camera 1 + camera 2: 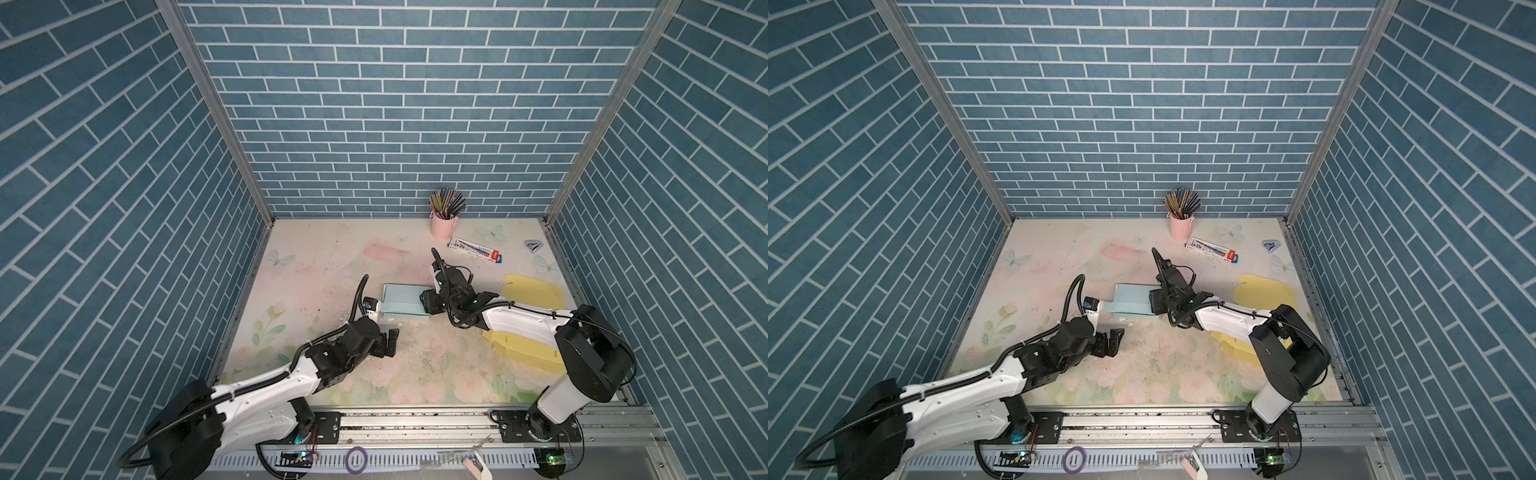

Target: Fold the paper box

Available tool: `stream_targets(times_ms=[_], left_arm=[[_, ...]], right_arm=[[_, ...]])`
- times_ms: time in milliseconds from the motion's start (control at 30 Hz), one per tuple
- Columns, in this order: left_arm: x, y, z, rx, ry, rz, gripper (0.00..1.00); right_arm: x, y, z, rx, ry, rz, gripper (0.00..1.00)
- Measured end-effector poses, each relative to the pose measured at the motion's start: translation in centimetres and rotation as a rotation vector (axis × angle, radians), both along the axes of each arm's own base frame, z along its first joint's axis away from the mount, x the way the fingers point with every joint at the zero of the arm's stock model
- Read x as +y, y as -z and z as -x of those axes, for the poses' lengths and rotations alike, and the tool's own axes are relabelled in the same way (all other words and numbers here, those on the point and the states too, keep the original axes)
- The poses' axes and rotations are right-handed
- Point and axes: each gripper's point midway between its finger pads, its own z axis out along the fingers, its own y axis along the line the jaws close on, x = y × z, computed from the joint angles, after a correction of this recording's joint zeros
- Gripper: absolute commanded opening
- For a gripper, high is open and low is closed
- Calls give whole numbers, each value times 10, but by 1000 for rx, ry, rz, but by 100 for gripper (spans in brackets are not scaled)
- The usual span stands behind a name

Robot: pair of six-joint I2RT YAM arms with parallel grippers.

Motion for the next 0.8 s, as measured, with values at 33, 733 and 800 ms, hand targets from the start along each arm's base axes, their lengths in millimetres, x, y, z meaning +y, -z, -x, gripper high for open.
stream_targets(times_ms=[33,733,800], left_arm=[[0,-8,6,16,24,11,99],[-5,13,-115,272,0,49,95],[-7,22,-118,281,3,51,95]], right_arm=[[0,1,0,0,0,0,57],[-3,10,2,4,7,-40,53],[-3,11,3,3,5,-43,53]])
